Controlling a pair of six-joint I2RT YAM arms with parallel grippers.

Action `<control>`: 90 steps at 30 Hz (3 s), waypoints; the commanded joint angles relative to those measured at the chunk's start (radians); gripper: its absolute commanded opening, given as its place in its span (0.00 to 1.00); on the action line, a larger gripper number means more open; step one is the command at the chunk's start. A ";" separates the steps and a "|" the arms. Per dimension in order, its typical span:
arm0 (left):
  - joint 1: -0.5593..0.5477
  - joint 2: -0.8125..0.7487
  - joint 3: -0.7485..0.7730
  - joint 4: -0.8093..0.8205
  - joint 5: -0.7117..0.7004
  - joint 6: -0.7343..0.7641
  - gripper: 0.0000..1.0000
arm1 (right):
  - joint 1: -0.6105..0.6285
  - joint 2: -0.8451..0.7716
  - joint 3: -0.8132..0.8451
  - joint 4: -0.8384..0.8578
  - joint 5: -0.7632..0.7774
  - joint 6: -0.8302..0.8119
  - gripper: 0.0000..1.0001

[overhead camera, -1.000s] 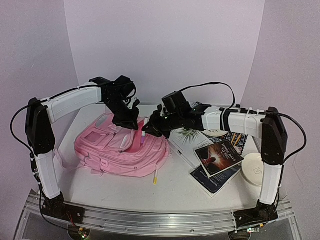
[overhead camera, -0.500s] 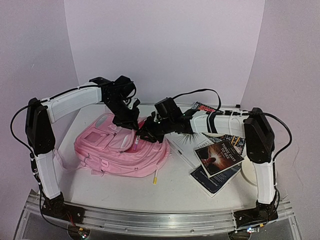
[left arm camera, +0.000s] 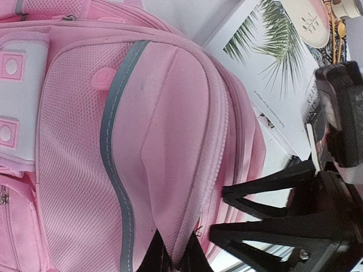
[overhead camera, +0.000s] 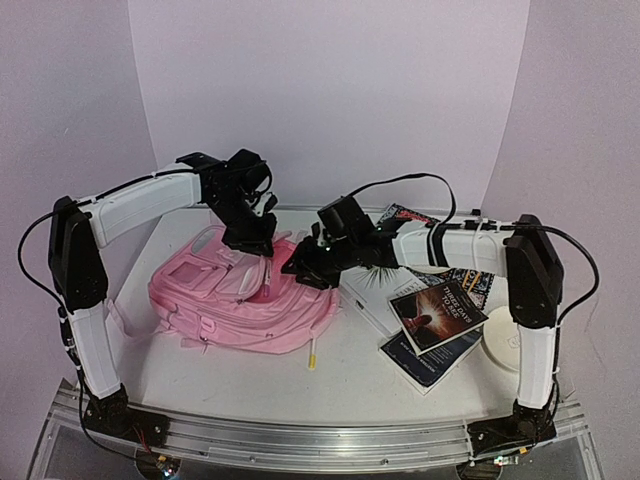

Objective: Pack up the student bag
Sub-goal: Place the pencil case in the upper front pocket of the bag, then adjust the pencil case at the center of the board, then pick up the pencil case from the center of the board.

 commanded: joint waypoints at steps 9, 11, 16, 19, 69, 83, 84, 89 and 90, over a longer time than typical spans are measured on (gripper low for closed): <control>0.022 -0.048 0.069 0.103 -0.090 0.060 0.00 | 0.095 -0.189 -0.108 -0.349 0.267 -0.210 0.50; 0.027 -0.047 0.074 0.103 -0.093 0.060 0.00 | 0.123 -0.185 -0.120 -0.399 0.315 -0.213 0.51; 0.047 -0.049 0.074 0.104 -0.095 0.062 0.00 | 0.176 -0.153 -0.147 -0.462 0.355 -0.220 0.54; 0.053 -0.051 0.073 0.104 -0.092 0.061 0.00 | 0.211 -0.101 -0.121 -0.497 0.361 -0.241 0.55; 0.117 -0.128 0.039 0.098 -0.092 0.055 0.00 | 0.254 -0.041 -0.325 -0.672 0.323 -0.347 0.10; 0.123 -0.150 0.019 0.099 -0.090 0.057 0.00 | 0.230 0.092 -0.109 -0.713 0.320 -0.398 0.28; 0.125 -0.154 0.017 0.098 -0.090 0.057 0.00 | 0.227 0.101 -0.104 -0.717 0.329 -0.398 0.28; 0.127 -0.164 0.007 0.094 -0.070 0.057 0.00 | 0.220 0.149 -0.067 -0.755 0.391 -0.399 0.26; 0.127 -0.164 0.004 0.095 -0.062 0.056 0.00 | 0.220 0.156 -0.060 -0.758 0.396 -0.398 0.24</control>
